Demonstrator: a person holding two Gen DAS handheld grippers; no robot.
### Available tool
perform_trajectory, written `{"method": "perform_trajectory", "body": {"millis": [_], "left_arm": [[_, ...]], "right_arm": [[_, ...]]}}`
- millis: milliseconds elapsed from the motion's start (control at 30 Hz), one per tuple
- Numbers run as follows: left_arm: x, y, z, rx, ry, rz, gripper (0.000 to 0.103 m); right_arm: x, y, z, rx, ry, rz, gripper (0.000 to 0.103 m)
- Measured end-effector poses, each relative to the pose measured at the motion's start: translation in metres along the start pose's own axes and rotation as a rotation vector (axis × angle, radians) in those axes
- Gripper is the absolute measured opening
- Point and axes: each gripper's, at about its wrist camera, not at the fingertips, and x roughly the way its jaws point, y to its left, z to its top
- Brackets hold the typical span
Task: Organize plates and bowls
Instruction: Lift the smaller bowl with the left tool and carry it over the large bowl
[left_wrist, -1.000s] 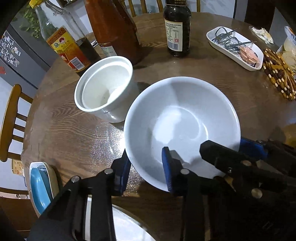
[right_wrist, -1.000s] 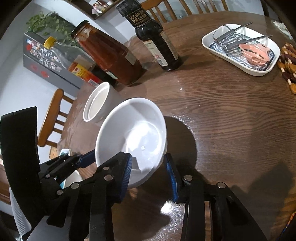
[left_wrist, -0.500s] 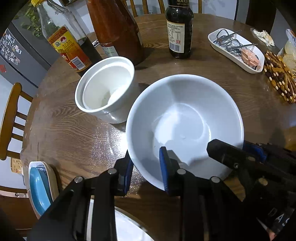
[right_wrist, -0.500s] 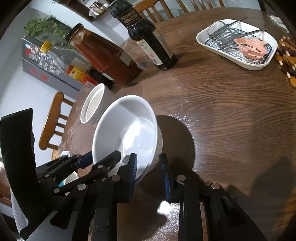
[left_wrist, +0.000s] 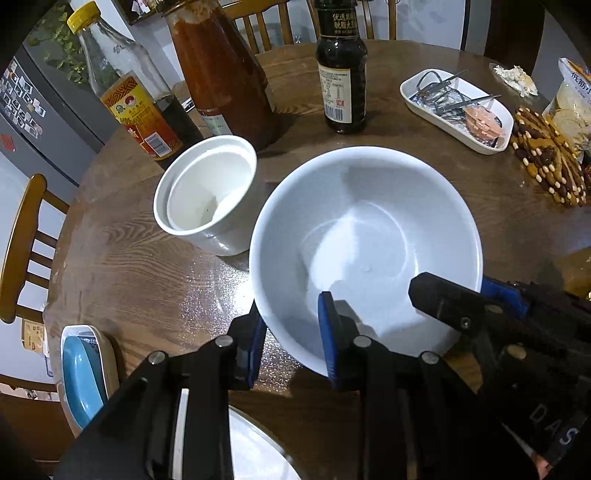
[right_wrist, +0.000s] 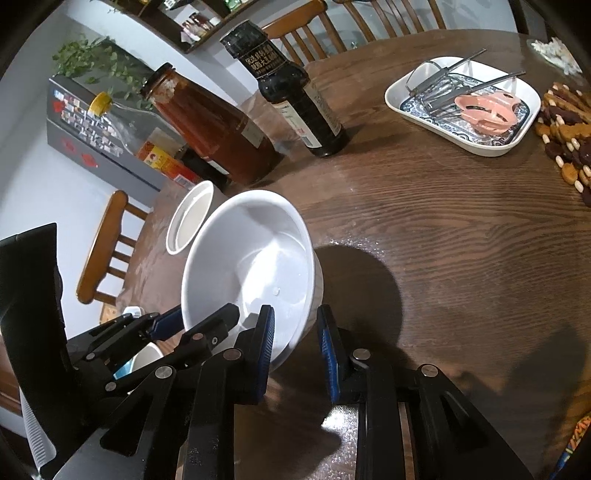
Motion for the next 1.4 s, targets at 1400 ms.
{"method": "perform_trajectory", "body": {"millis": [1400], "left_arm": [[-0.070, 0.026, -0.046, -0.069, -0.153, 0.055, 0.026]], "right_arm": [[-0.045, 0.054, -0.040, -0.103, -0.075, 0.066, 0.027]]}}
